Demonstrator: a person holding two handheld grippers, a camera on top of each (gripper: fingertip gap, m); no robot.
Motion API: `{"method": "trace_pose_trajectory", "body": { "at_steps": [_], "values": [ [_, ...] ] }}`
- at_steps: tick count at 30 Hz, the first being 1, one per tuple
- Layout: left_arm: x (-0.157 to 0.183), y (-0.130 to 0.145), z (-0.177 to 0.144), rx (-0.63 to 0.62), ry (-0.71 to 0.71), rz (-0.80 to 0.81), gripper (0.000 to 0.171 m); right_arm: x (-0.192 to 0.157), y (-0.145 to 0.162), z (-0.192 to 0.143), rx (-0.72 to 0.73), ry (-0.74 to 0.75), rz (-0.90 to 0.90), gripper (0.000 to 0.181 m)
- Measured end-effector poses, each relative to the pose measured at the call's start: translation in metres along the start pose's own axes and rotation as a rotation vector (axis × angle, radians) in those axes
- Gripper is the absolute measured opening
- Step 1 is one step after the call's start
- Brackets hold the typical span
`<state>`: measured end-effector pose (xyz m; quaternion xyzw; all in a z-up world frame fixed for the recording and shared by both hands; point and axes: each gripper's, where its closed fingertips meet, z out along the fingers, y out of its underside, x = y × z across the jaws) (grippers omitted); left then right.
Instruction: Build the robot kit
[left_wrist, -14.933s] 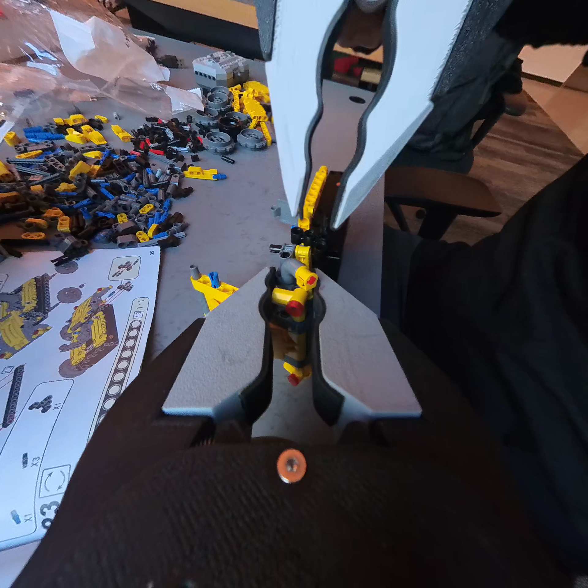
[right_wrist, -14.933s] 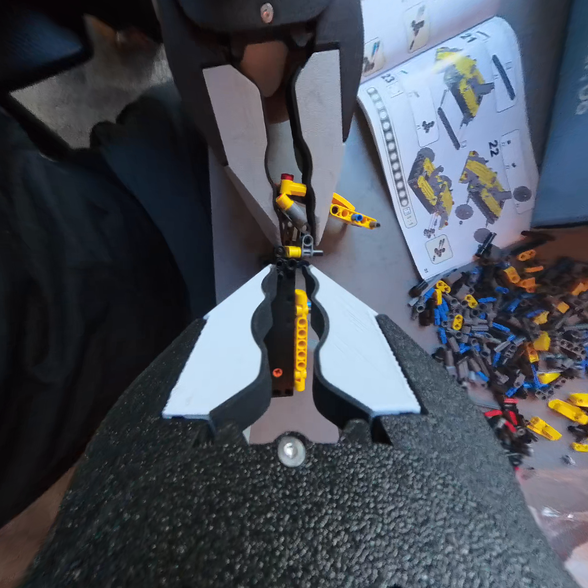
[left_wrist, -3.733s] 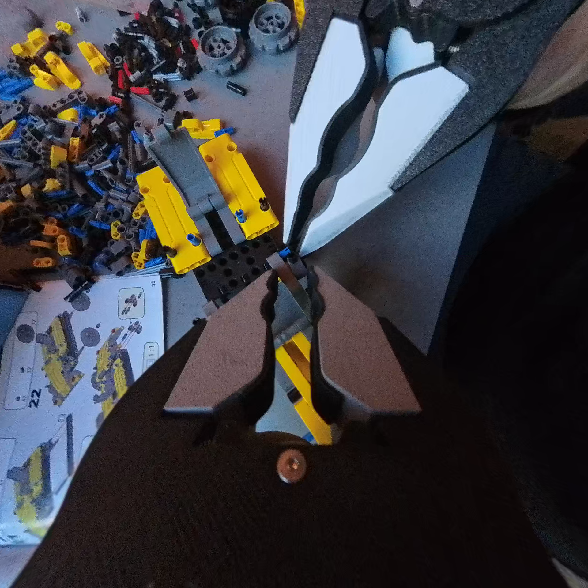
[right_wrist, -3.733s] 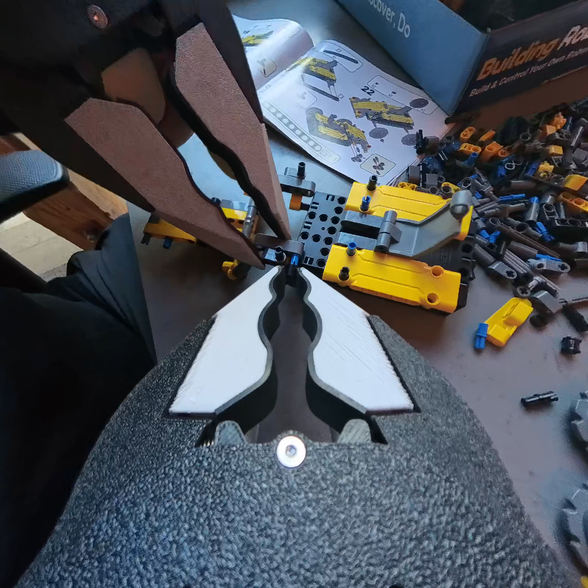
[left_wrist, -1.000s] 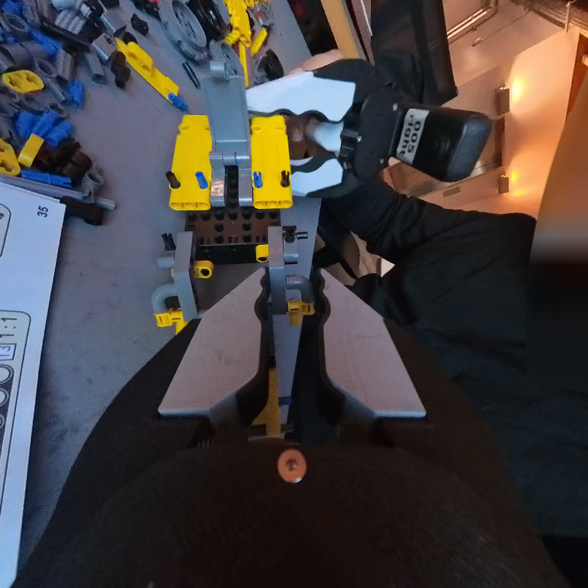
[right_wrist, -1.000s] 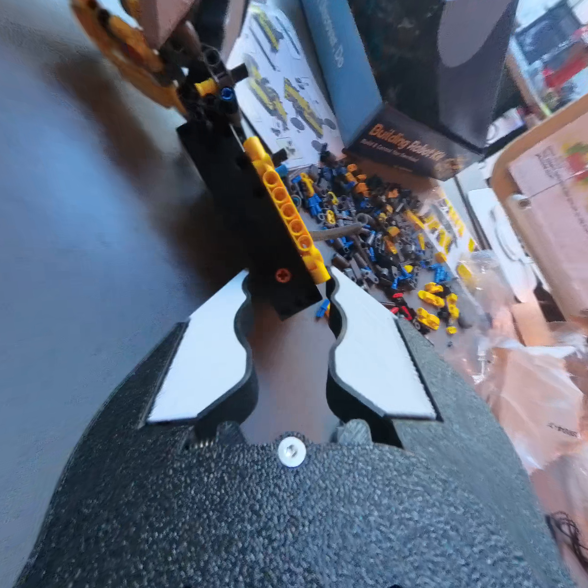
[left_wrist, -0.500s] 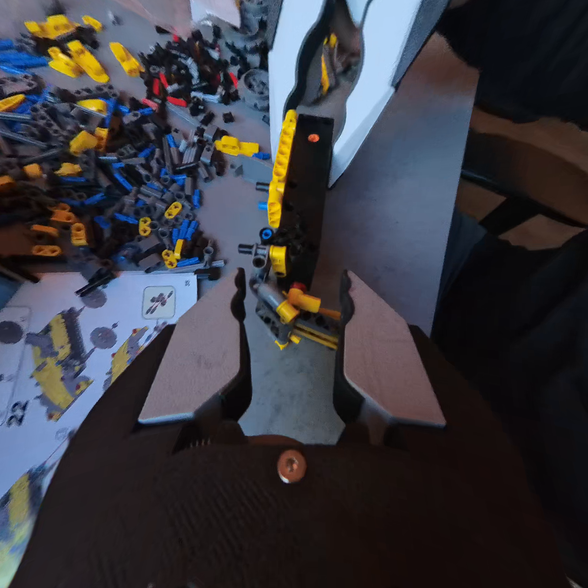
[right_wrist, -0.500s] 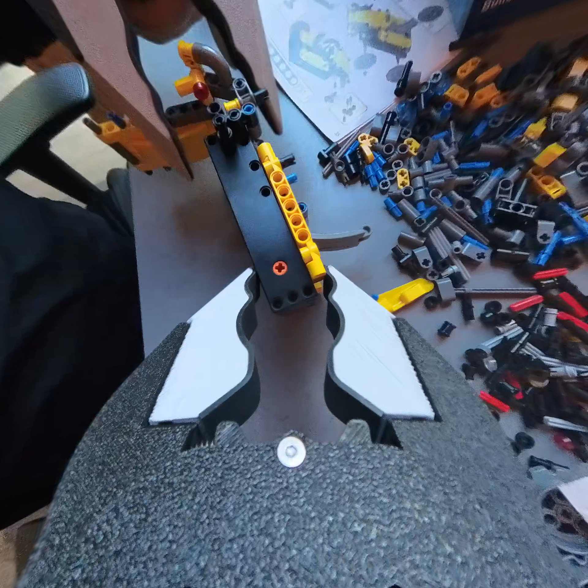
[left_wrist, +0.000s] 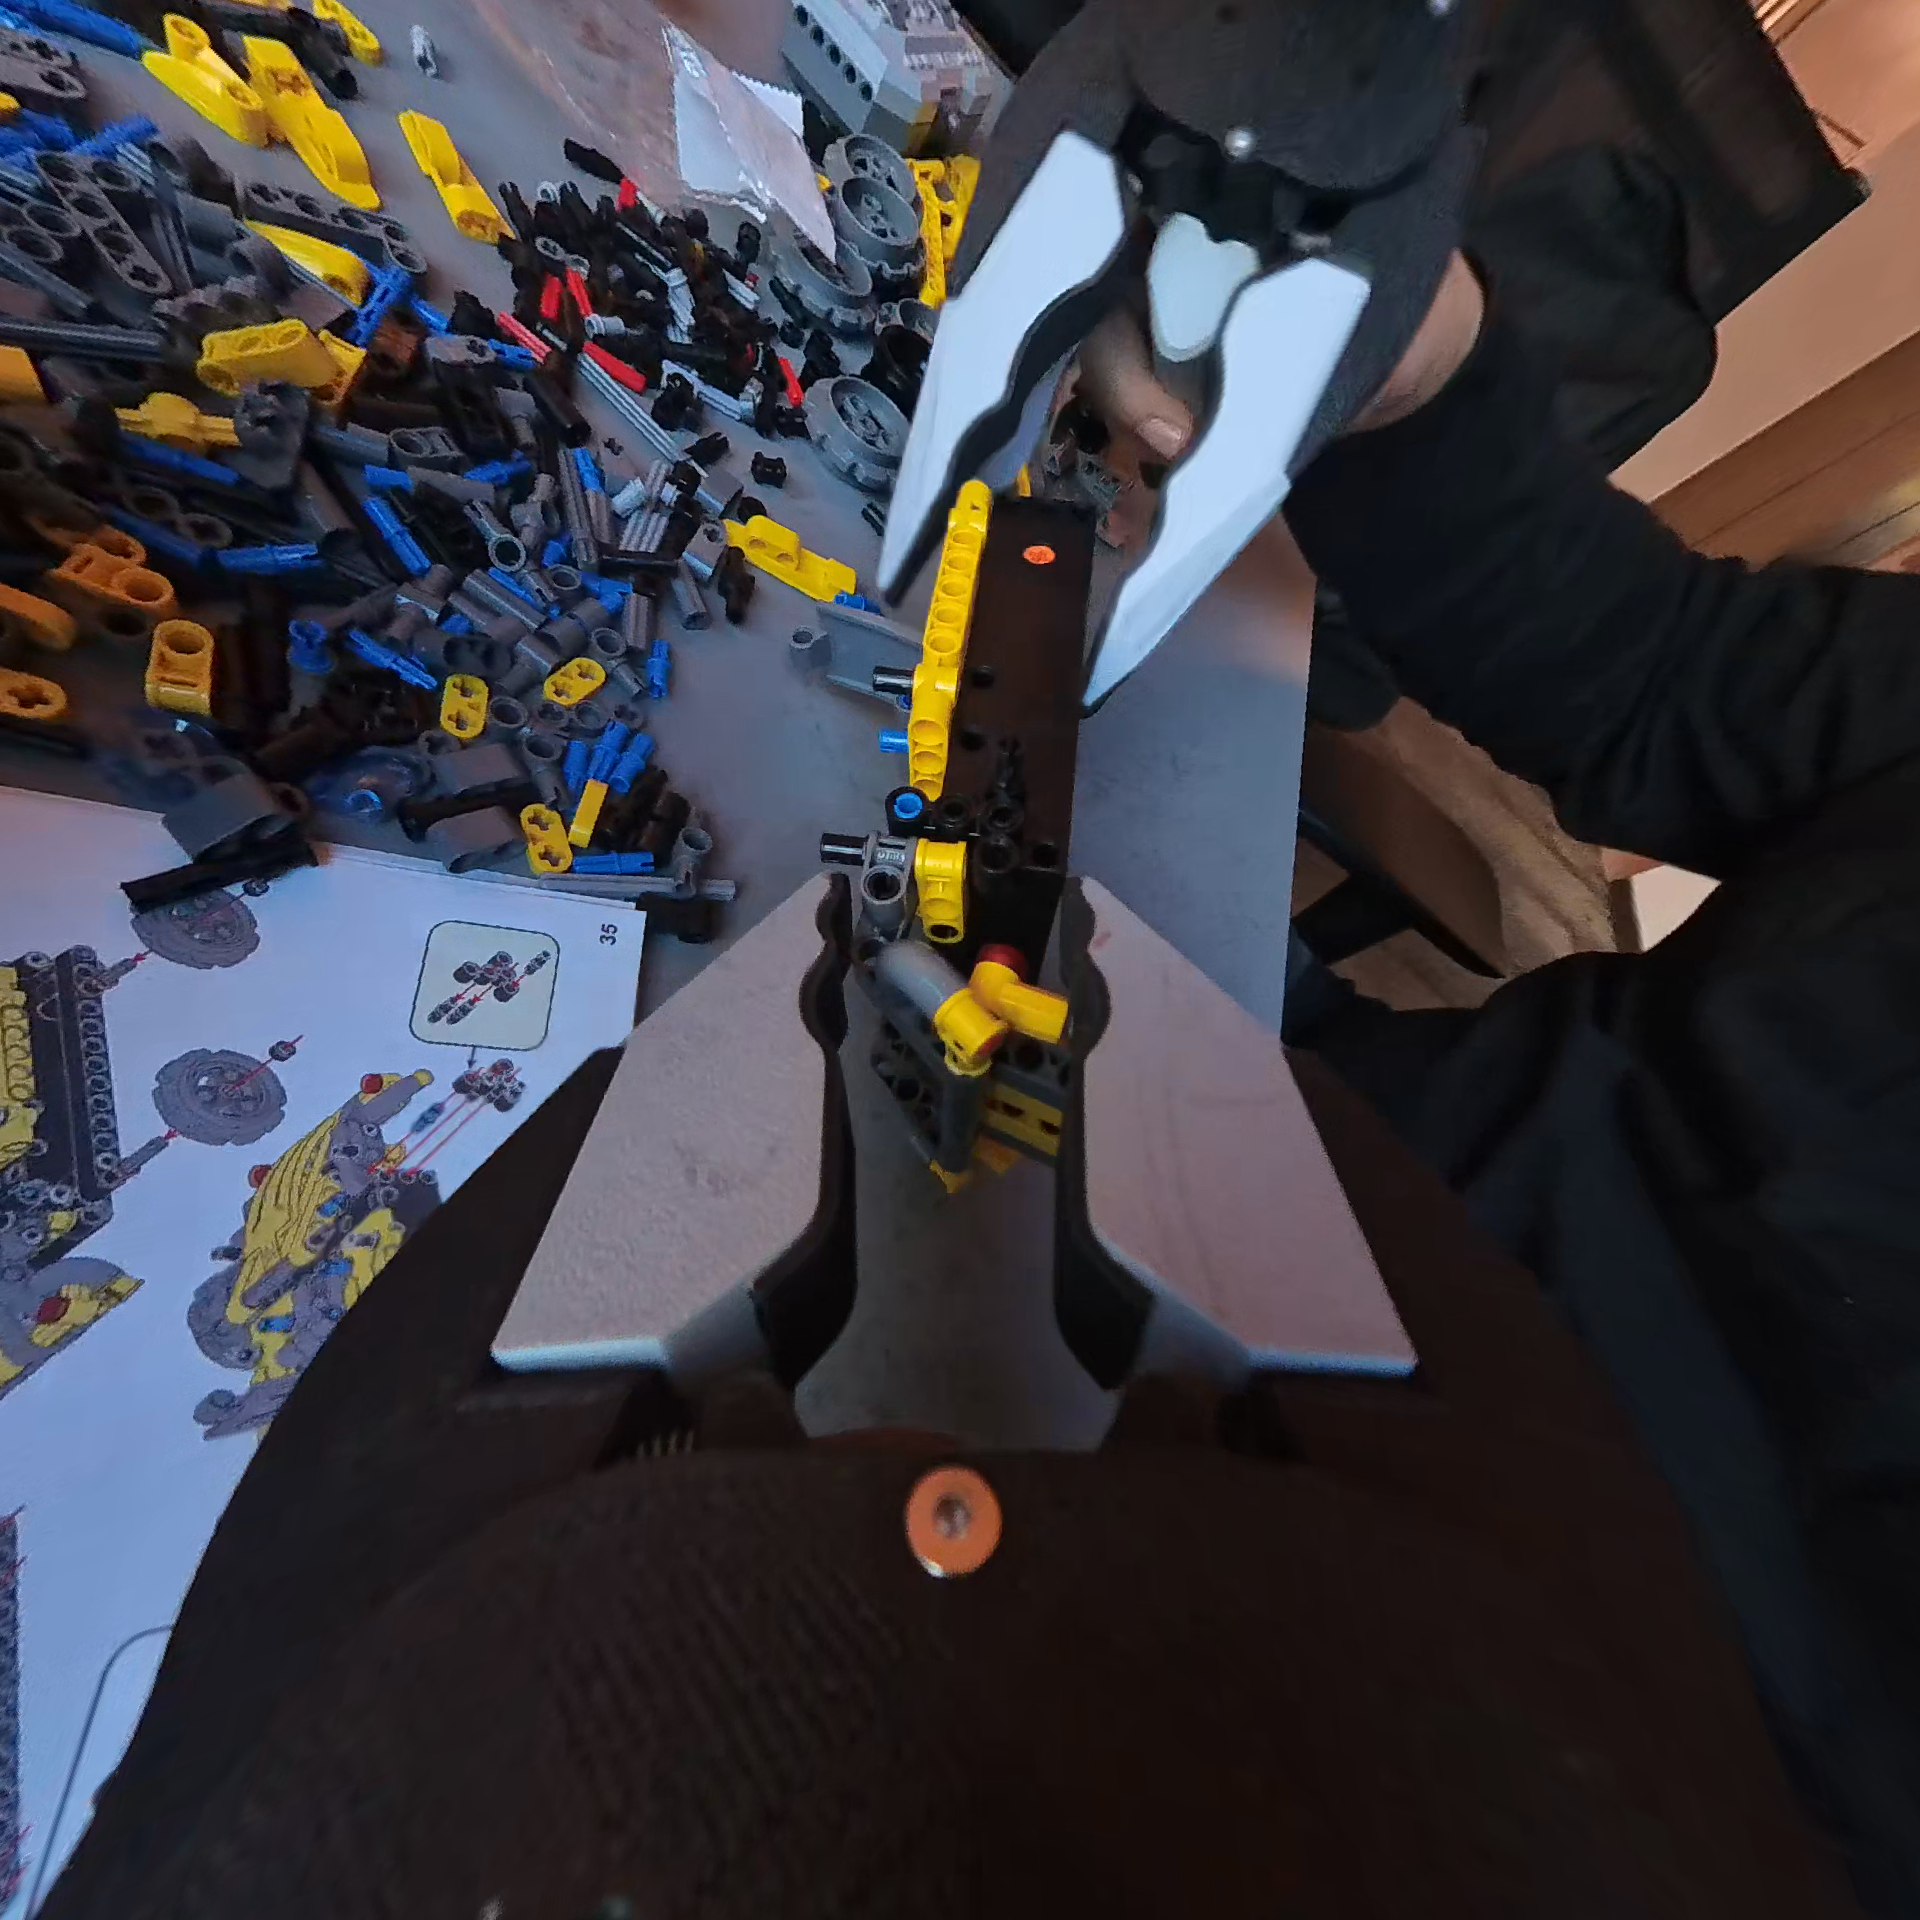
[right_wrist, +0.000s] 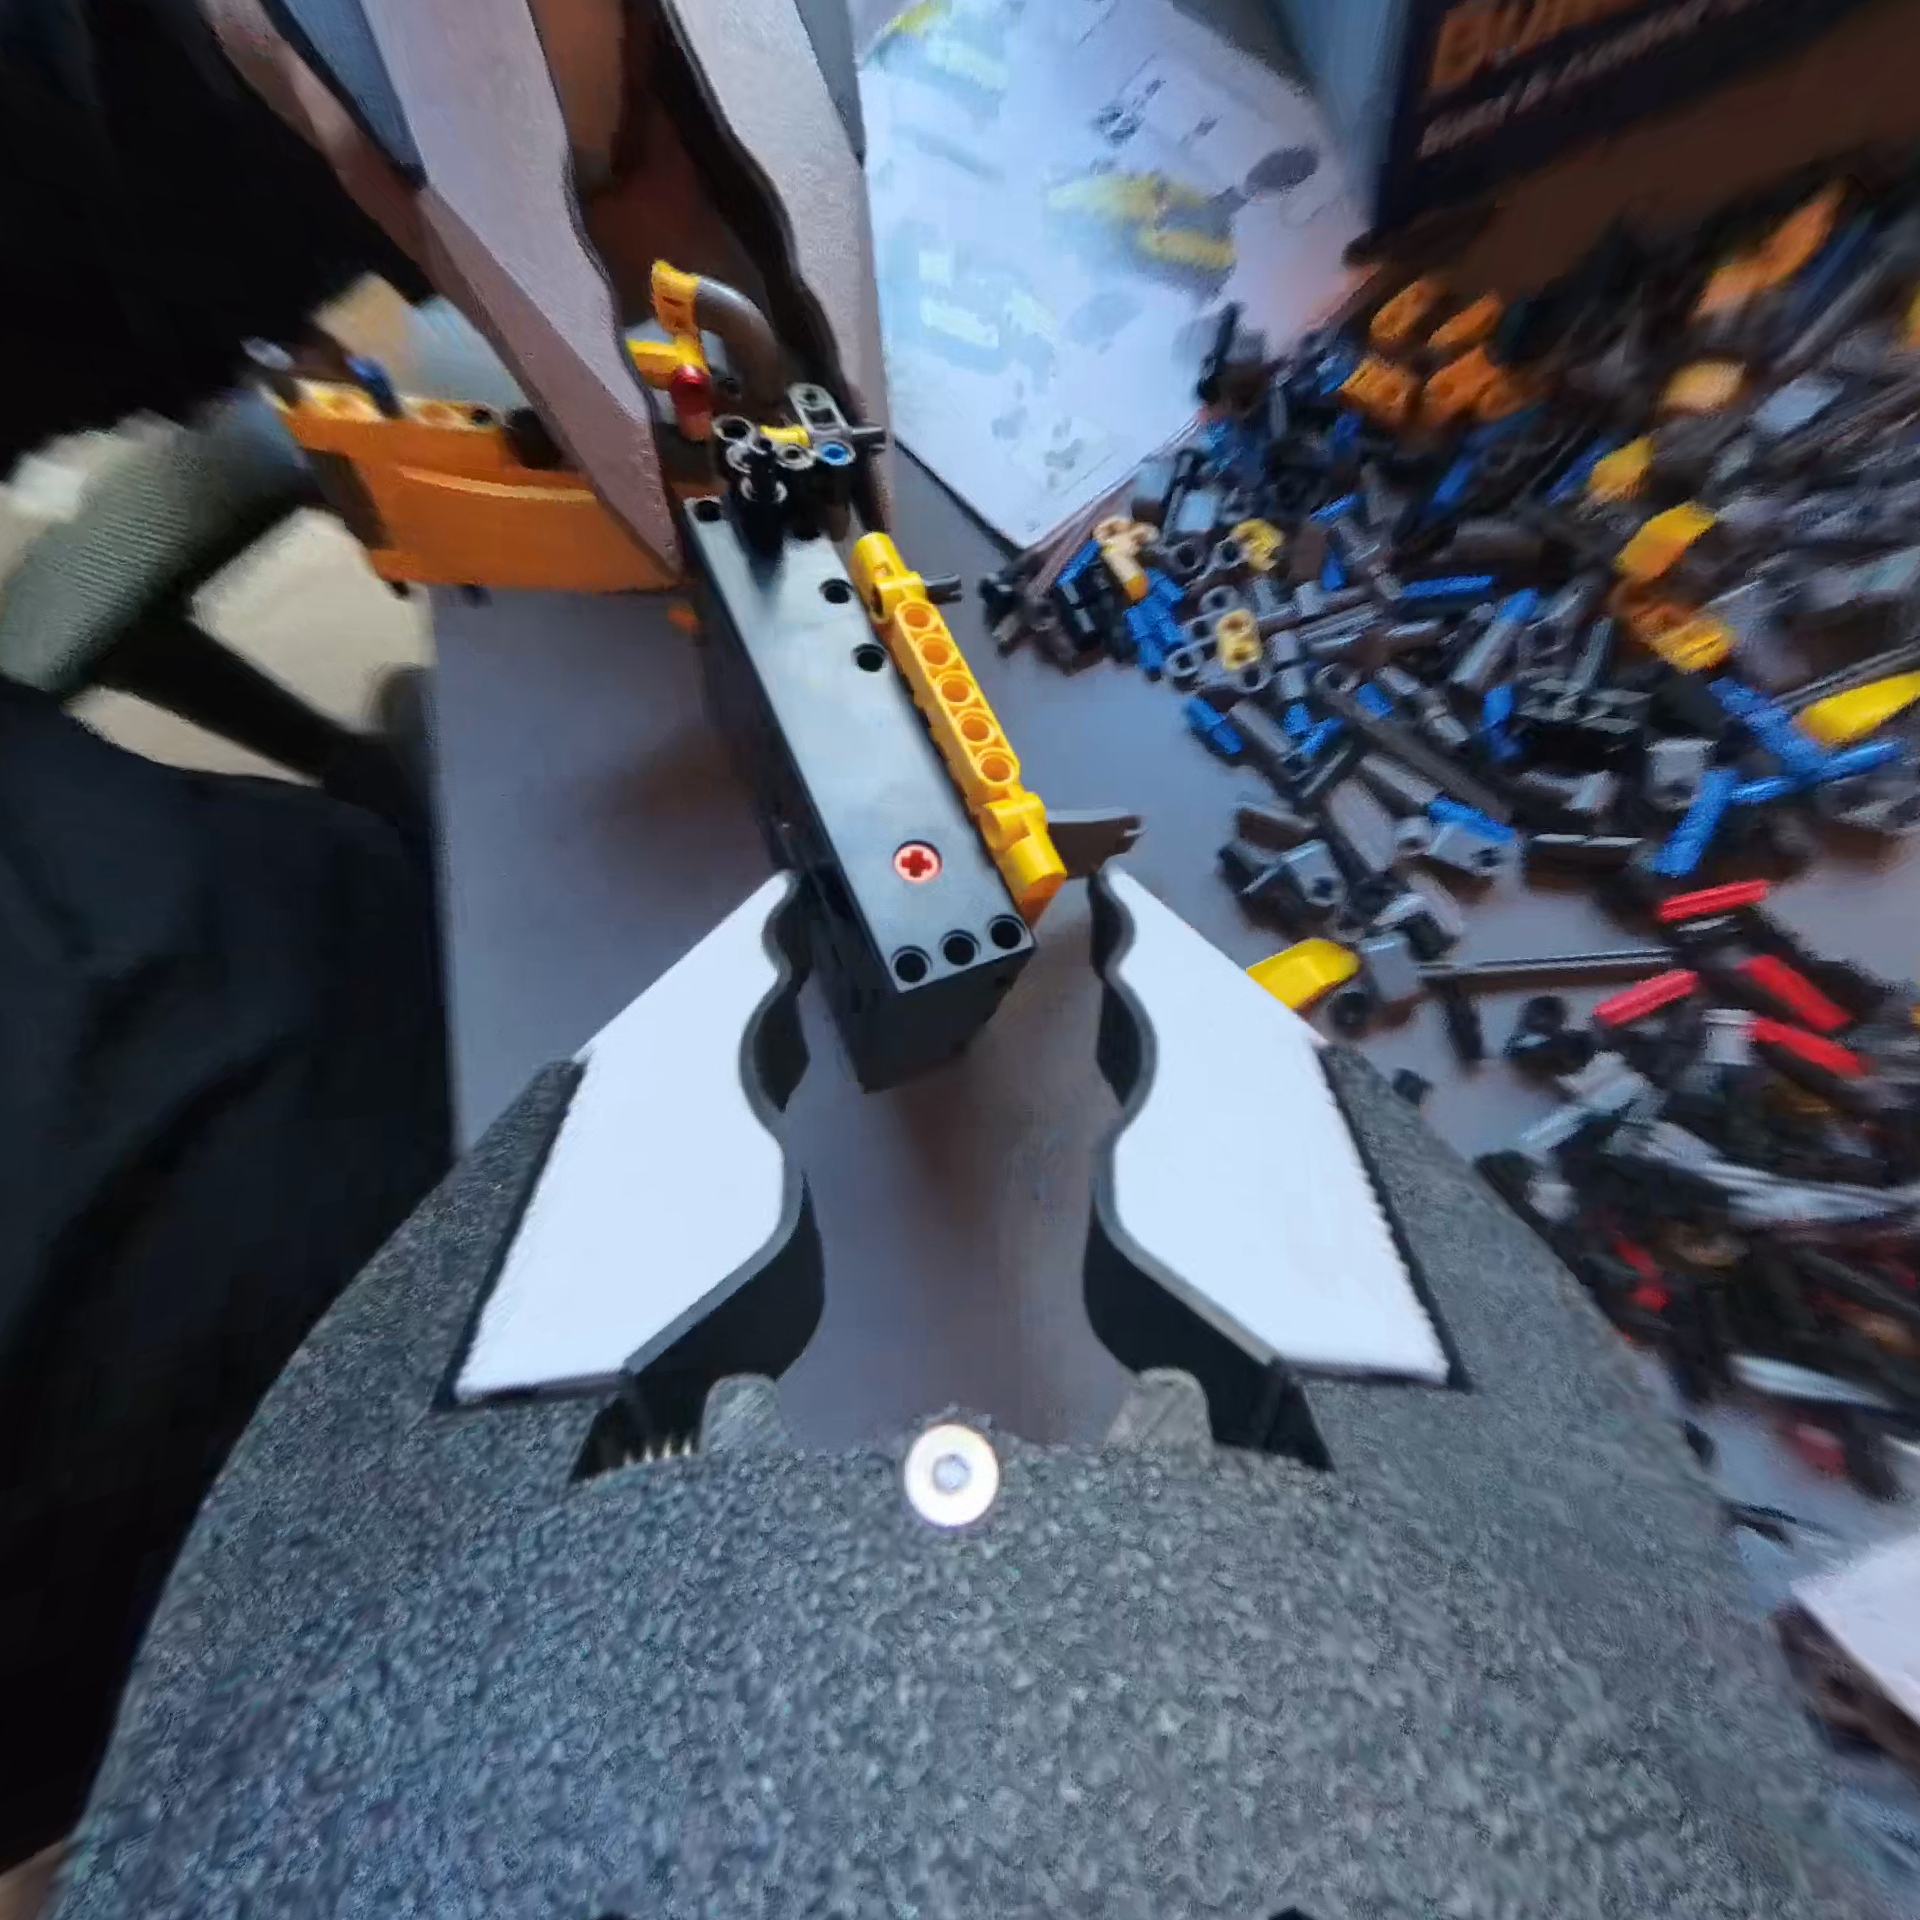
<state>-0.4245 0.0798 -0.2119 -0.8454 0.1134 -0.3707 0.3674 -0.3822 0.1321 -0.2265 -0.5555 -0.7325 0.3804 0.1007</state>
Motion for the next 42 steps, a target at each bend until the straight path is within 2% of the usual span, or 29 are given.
{"method": "trace_pose_trajectory", "body": {
  "at_steps": [2, 4, 6, 9, 12, 14, 16, 17, 20, 23, 28, 29, 32, 34, 36, 39, 42],
  "values": [
    [0.002, 0.001, 0.0, 0.0, -0.021, 0.021, 0.037, 0.003, -0.004, -0.006, 0.02, 0.177, -0.138, 0.062],
    [0.005, 0.002, 0.0, -0.002, -0.054, 0.066, 0.037, -0.006, -0.013, -0.012, 0.072, 0.307, -0.302, 0.06],
    [0.013, 0.003, 0.003, -0.009, -0.105, 0.19, 0.037, -0.015, -0.014, -0.013, 0.081, 0.398, -0.416, 0.056],
    [0.021, 0.009, 0.006, -0.048, -0.257, 0.456, 0.036, -0.022, 0.001, -0.01, 0.058, 0.378, -0.37, 0.06],
    [0.032, 0.019, 0.011, -0.122, -0.364, 0.728, 0.036, -0.021, 0.018, -0.002, 0.028, 0.314, -0.33, 0.078],
    [0.038, 0.02, 0.01, -0.136, -0.421, 0.855, 0.037, -0.031, 0.021, 0.003, 0.033, 0.265, -0.401, 0.058],
    [0.041, 0.018, 0.006, -0.135, -0.485, 0.991, 0.036, -0.03, 0.021, 0.006, 0.011, 0.32, -0.517, 0.05],
    [0.042, 0.018, 0.004, -0.141, -0.523, 1.06, 0.036, -0.029, 0.022, 0.007, -0.015, 0.364, -0.597, 0.04],
    [0.052, 0.032, 0.007, -0.196, -0.529, 1.177, 0.041, -0.014, 0.022, 0.007, -0.114, 0.549, -0.789, 0.041],
    [0.059, 0.051, 0.016, -0.231, -0.47, 1.091, 0.047, -0.003, 0.029, 0.008, -0.156, 0.588, -0.792, 0.043],
    [0.079, 0.058, 0.002, -0.108, -0.305, 0.826, 0.054, 0.009, 0.038, -0.013, -0.172, 0.658, -0.75, 0.056],
    [0.081, 0.062, -0.002, -0.104, -0.268, 0.762, 0.061, 0.009, 0.043, -0.017, -0.183, 0.664, -0.749, 0.056],
    [0.07, 0.066, -0.017, -0.049, -0.303, 0.677, 0.06, 0.009, 0.056, -0.036, -0.194, 0.695, -0.723, 0.062],
    [0.057, 0.069, -0.026, -0.021, -0.36, 0.619, 0.056, 0.012, 0.058, -0.053, -0.176, 0.76, -0.72, 0.06],
    [0.047, 0.073, -0.031, -0.011, -0.394, 0.572, 0.059, 0.011, 0.066, -0.063, -0.178, 0.748, -0.671, 0.06],
    [0.032, 0.061, -0.041, 0.067, -0.492, 0.531, 0.057, -0.002, 0.058, -0.071, -0.026, 0.688, -0.553, 0.056],
    [0.016, 0.042, -0.051, 0.171, -0.562, 0.439, 0.061, -0.017, 0.036, -0.072, 0.238, 0.582, -0.378, 0.046]
  ]
}}
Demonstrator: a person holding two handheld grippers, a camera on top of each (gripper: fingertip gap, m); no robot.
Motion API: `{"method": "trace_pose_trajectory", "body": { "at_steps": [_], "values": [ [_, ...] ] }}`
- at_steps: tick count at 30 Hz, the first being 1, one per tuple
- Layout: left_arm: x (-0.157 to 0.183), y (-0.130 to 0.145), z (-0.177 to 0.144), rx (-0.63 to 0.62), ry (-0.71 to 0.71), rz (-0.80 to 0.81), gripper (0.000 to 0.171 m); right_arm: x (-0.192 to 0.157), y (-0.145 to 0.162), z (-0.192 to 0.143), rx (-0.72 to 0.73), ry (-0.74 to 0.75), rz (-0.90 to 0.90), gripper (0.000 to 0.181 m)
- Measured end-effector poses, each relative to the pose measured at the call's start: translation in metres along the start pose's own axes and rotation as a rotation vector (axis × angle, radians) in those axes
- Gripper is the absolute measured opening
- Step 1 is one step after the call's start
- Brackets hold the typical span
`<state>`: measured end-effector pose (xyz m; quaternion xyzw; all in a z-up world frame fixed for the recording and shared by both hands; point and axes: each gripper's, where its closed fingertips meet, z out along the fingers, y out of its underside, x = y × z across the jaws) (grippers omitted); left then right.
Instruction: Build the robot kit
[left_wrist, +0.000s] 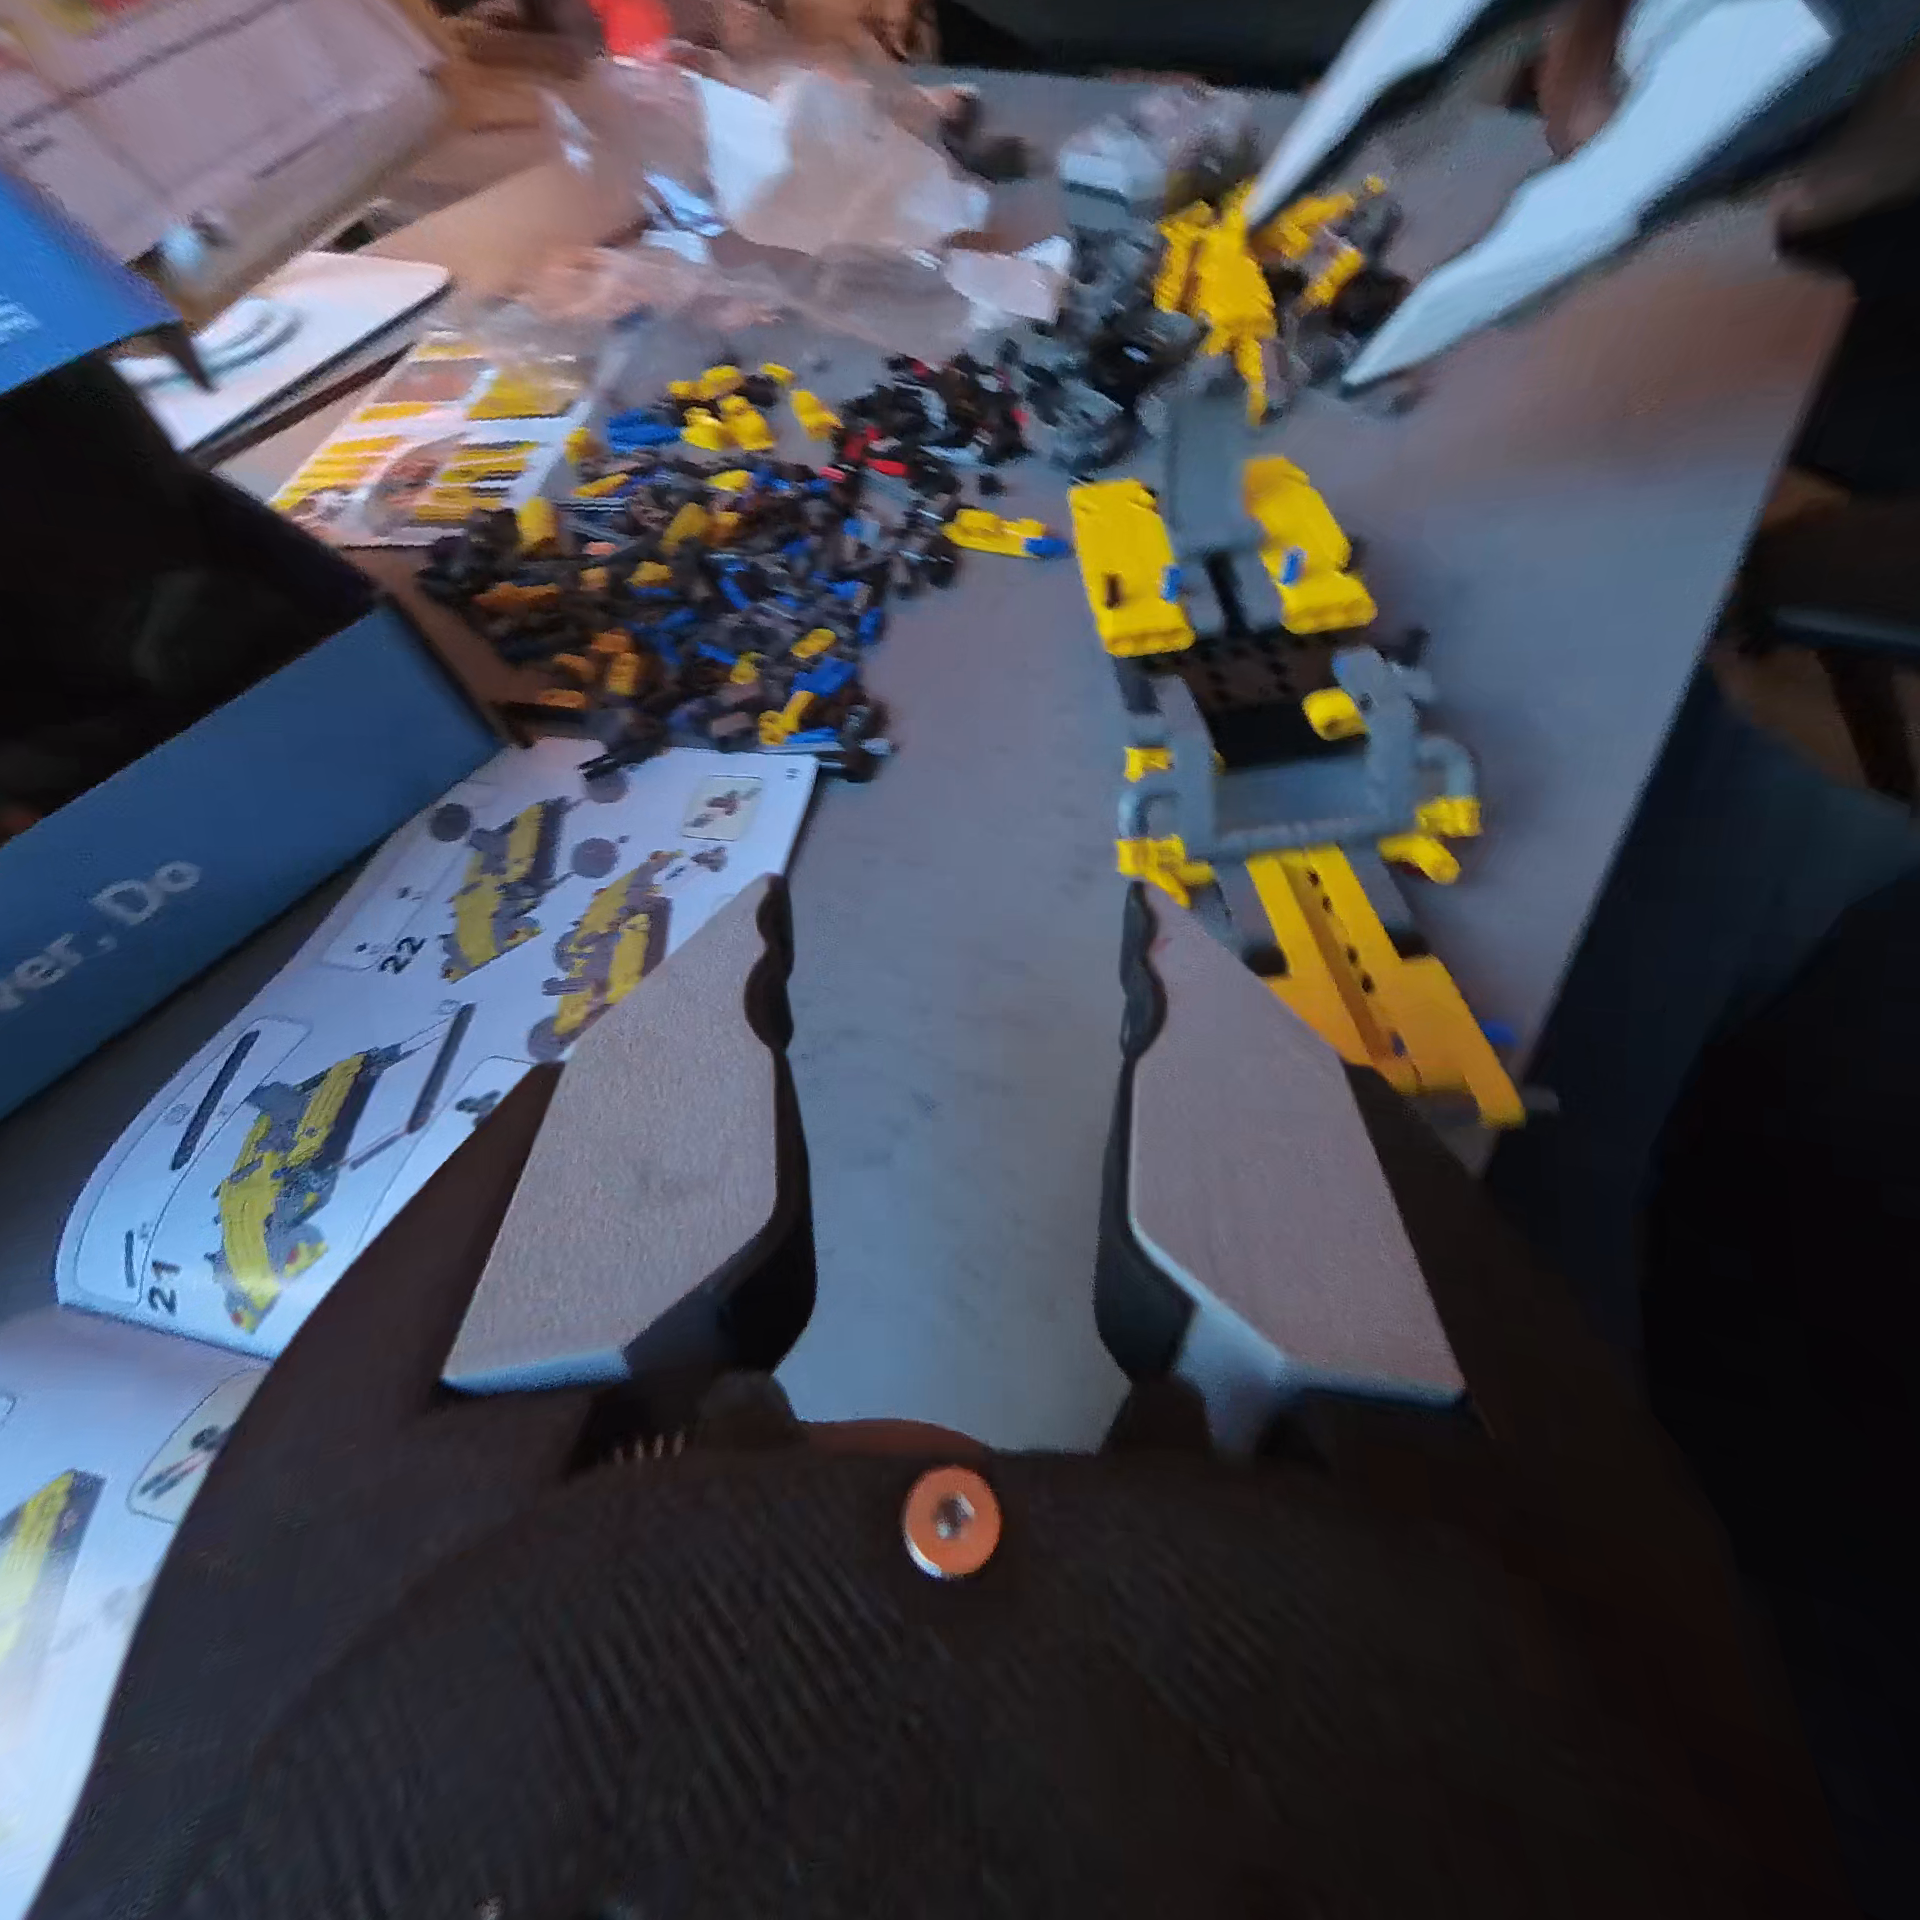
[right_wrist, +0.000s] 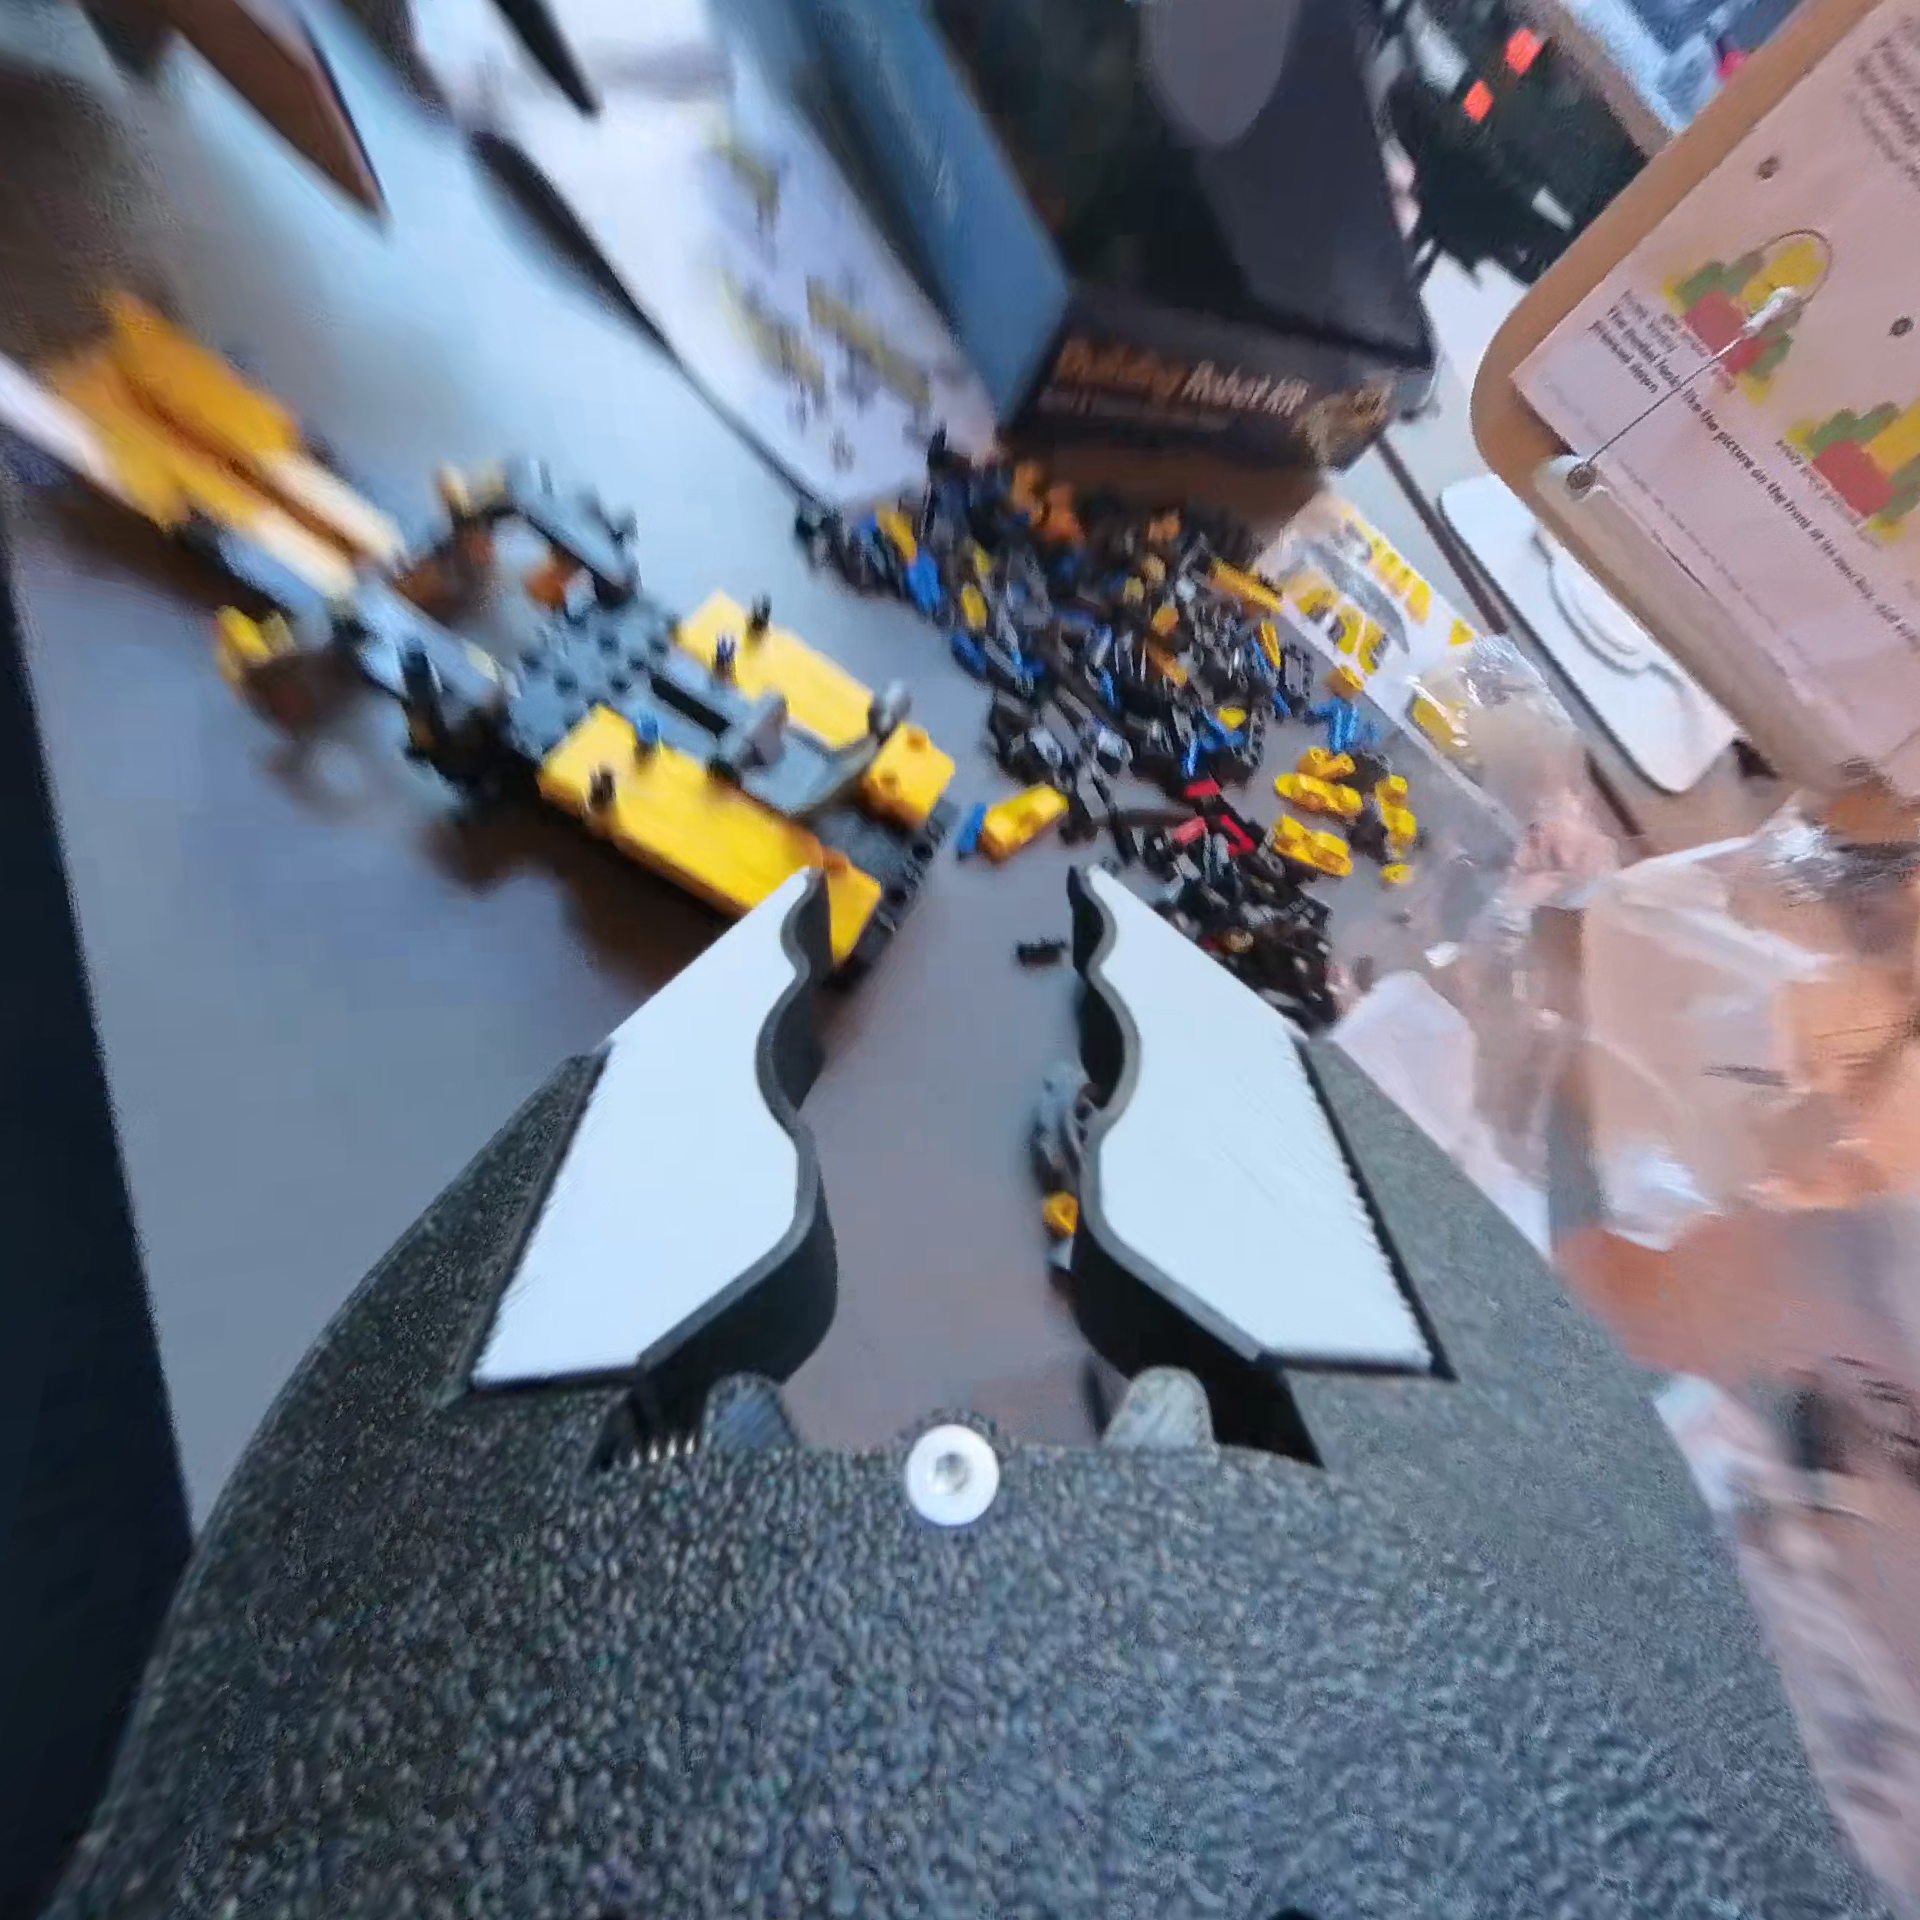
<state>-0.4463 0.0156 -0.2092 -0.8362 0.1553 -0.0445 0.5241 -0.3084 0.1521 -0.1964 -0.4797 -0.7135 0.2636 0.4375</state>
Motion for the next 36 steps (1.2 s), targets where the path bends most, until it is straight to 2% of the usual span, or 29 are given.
{"method": "trace_pose_trajectory", "body": {
  "at_steps": [4, 7, 9, 12, 17, 25, 36],
  "values": [
    [-0.023, -0.012, 0.007, 0.088, -0.093, -0.123, 0.072, 0.01, -0.015, 0.004, 0.231, 0.074, 0.244, 0.053],
    [-0.014, -0.021, 0.0, 0.173, -0.11, -0.036, 0.073, 0.014, -0.02, 0.001, 0.303, 0.115, 0.294, 0.05],
    [-0.001, -0.031, -0.011, 0.268, -0.111, 0.061, 0.063, 0.015, -0.026, -0.002, 0.345, 0.123, 0.286, 0.044],
    [0.01, -0.041, -0.02, 0.36, -0.106, 0.132, 0.05, 0.008, -0.025, 0.005, 0.32, 0.066, 0.316, 0.043],
    [0.016, -0.04, -0.018, 0.356, -0.087, 0.171, 0.043, 0.025, -0.017, 0.005, 0.295, 0.152, 0.338, 0.041],
    [0.006, -0.042, -0.028, 0.415, 0.039, -0.02, 0.039, 0.033, -0.006, 0.015, 0.21, 0.195, 0.339, 0.034],
    [0.012, -0.044, -0.032, 0.441, 0.048, 0.02, 0.034, 0.038, -0.009, 0.009, 0.246, 0.238, 0.32, 0.03]
  ]
}}
